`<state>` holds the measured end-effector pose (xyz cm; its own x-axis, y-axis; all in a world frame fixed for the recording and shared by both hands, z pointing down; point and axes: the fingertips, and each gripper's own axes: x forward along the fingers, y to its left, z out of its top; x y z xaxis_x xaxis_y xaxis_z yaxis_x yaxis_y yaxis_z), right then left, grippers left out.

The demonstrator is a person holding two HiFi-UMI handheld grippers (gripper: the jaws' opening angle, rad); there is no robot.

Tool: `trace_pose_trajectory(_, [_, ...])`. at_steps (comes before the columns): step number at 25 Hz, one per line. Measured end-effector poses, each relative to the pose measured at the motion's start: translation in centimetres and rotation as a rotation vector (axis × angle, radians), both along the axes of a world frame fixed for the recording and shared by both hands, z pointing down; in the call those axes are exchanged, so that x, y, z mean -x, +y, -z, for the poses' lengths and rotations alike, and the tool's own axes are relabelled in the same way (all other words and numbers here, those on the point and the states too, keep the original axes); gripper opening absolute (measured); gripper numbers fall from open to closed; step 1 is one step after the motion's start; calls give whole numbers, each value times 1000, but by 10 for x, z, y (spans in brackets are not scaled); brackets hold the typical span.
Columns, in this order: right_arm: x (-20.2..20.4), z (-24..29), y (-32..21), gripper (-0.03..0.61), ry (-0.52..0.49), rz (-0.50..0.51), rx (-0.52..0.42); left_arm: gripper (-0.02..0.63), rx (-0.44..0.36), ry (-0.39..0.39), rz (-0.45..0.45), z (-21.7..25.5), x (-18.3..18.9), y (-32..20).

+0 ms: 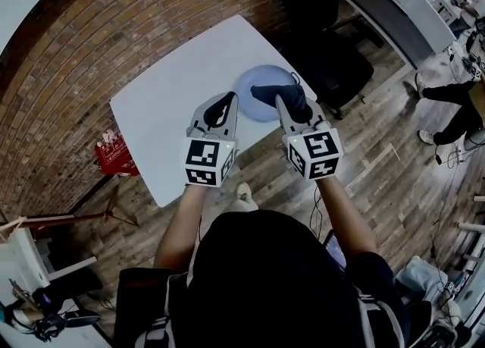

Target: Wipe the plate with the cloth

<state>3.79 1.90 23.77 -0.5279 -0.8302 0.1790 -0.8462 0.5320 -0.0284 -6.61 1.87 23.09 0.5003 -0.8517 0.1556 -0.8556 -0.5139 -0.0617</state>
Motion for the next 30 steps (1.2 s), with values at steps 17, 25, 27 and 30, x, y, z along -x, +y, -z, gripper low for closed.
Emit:
trace_pose_trajectory(17, [29, -18, -46, 41, 40, -81, 48, 20, 67, 21, -103, -25, 29, -47])
trace_pose_trajectory(25, [24, -37, -56, 41, 71, -80, 80, 20, 132, 6, -130, -56, 21, -56])
trace_pose_trajectory(27, [19, -43, -60, 41, 75, -79, 89, 20, 144, 1, -134, -64, 15, -60])
trace_pose_trajectory(30, [11, -53, -65, 41, 82, -75, 108, 20, 173, 6, -137, -78, 8, -63])
